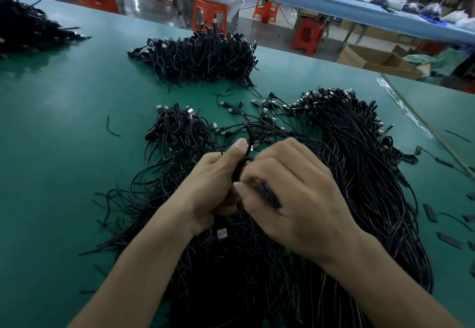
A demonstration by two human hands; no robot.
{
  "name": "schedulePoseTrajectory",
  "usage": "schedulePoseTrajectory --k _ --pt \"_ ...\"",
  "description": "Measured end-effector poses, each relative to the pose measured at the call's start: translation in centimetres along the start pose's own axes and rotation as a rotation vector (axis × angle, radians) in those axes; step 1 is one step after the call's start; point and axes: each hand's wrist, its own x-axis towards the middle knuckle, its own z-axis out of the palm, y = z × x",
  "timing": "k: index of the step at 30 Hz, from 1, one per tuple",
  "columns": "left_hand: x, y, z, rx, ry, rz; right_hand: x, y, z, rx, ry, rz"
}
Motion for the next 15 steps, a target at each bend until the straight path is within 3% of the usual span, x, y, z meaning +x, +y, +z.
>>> schedulePoseTrajectory --k 3,6,15 --pt "0.1 -0.2 -0.1 -0.08 0.078 -0.06 -0.8 0.1 0.3 0.079 0.009 0.283" --pt "0.0 0.0 0.1 -0.061 0.089 -0.009 -1.4 0.3 0.9 0.169 -0.056 0.521" --pt "-0.3 0.1 0.1 -0.083 0.065 0.071 -0.7 -0.7 1.3 0.314 -0.082 0.607"
